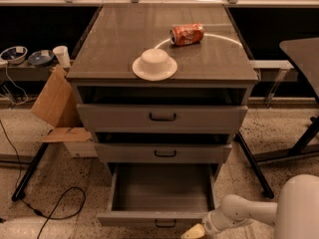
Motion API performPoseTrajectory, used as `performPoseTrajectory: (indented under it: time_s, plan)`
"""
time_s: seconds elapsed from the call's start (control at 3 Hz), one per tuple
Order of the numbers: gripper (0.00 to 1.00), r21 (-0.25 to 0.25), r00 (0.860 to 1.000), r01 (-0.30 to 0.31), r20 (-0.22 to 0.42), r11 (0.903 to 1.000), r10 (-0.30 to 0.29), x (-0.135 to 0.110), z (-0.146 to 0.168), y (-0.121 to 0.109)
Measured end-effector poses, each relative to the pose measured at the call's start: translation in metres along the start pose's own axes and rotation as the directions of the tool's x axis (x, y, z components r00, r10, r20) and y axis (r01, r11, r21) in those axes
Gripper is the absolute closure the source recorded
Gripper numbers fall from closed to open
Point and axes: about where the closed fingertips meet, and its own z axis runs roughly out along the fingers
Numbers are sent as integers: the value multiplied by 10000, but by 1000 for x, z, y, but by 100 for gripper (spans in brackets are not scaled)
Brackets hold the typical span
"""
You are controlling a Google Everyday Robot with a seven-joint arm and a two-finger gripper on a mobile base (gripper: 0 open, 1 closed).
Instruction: Close bottom drawer
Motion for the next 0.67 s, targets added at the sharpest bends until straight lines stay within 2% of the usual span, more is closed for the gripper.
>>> performPoseTrajectory:
  time_s: [0.33,0.67]
  plan:
    - [0,0,10000,0,3,10000,0,0,0,0]
    - [0,71,9977,46,677,10000,-51,-29,7,1]
